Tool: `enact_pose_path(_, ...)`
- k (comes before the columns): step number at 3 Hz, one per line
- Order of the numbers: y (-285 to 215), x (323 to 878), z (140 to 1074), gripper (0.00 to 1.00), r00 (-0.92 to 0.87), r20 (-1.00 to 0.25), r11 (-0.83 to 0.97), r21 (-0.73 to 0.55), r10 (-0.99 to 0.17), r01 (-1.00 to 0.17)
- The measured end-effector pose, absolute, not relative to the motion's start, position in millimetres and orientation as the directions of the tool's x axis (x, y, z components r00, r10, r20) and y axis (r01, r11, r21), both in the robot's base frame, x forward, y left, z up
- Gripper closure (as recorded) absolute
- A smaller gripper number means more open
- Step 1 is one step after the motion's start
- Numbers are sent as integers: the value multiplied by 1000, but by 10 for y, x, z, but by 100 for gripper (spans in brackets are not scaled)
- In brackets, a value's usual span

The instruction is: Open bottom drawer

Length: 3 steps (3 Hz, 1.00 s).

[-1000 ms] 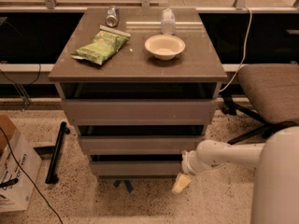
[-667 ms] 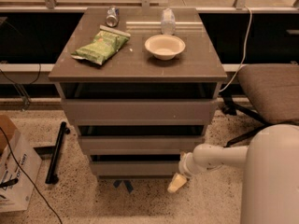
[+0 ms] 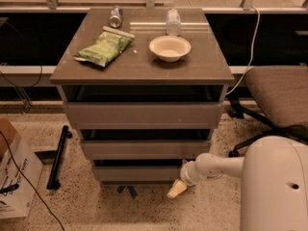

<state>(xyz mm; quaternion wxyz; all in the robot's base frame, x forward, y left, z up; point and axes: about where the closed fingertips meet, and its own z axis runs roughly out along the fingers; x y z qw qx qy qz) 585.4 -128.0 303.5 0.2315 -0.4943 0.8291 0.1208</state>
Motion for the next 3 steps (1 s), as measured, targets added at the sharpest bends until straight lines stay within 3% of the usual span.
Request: enact_pose_path(3, -1224, 6171, 2417, 0, -452, -544, 512, 46, -708, -858)
